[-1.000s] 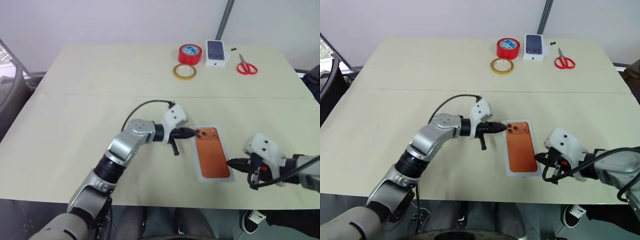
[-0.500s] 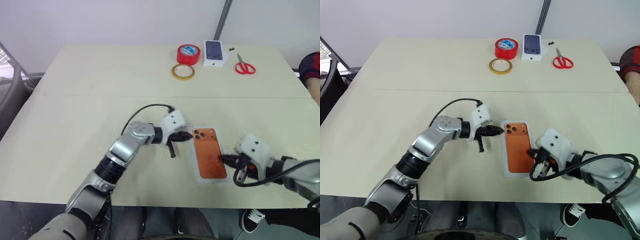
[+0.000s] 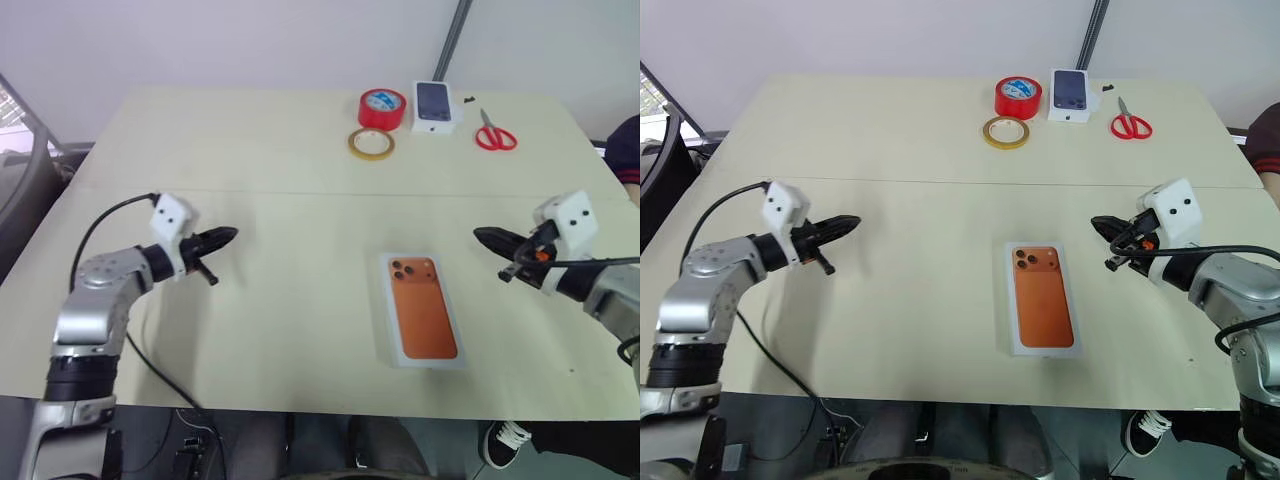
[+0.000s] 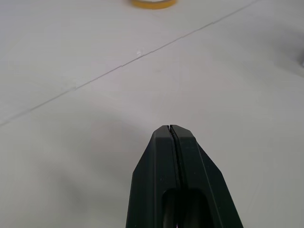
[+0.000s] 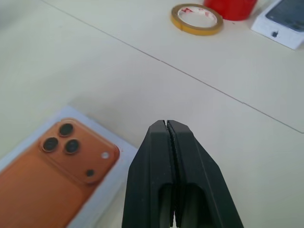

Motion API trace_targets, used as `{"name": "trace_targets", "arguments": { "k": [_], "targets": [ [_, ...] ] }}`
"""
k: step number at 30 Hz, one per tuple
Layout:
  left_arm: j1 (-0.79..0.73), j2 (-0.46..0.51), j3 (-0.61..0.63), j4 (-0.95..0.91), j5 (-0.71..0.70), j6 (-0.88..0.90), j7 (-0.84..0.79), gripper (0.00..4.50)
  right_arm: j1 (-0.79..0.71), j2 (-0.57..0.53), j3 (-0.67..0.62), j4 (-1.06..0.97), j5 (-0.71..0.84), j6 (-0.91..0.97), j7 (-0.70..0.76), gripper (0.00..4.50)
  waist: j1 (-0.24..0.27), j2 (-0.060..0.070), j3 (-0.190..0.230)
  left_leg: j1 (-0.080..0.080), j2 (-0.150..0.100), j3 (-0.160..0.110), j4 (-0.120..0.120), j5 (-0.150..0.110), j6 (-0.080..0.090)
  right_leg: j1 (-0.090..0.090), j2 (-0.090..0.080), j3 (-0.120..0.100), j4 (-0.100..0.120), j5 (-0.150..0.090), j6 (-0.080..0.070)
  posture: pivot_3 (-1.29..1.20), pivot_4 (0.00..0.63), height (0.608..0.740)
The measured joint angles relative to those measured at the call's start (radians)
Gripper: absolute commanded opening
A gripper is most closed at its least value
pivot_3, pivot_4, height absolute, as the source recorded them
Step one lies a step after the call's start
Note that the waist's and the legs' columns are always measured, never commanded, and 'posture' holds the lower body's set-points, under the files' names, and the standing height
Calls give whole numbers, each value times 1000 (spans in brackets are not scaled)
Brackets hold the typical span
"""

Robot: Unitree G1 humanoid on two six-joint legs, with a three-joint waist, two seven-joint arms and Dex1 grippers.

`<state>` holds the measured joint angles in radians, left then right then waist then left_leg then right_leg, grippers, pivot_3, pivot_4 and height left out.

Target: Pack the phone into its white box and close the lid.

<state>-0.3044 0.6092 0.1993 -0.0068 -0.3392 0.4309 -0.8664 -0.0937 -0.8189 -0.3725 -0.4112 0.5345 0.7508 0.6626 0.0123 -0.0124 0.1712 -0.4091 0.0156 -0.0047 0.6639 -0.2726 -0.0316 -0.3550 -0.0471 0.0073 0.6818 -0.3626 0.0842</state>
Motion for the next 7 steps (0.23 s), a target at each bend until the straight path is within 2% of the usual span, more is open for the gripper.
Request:
{"name": "trace_targets", "arguments": {
  "k": [7],
  "targets": [
    [61, 18, 49, -2, -22, -8, 34, 0, 8, -1, 14, 12, 12, -19, 63, 53, -5, 0, 0, 0, 0, 0, 0, 0, 0, 0, 0, 0, 0, 0, 0, 0, 150, 740]
  ]
}}
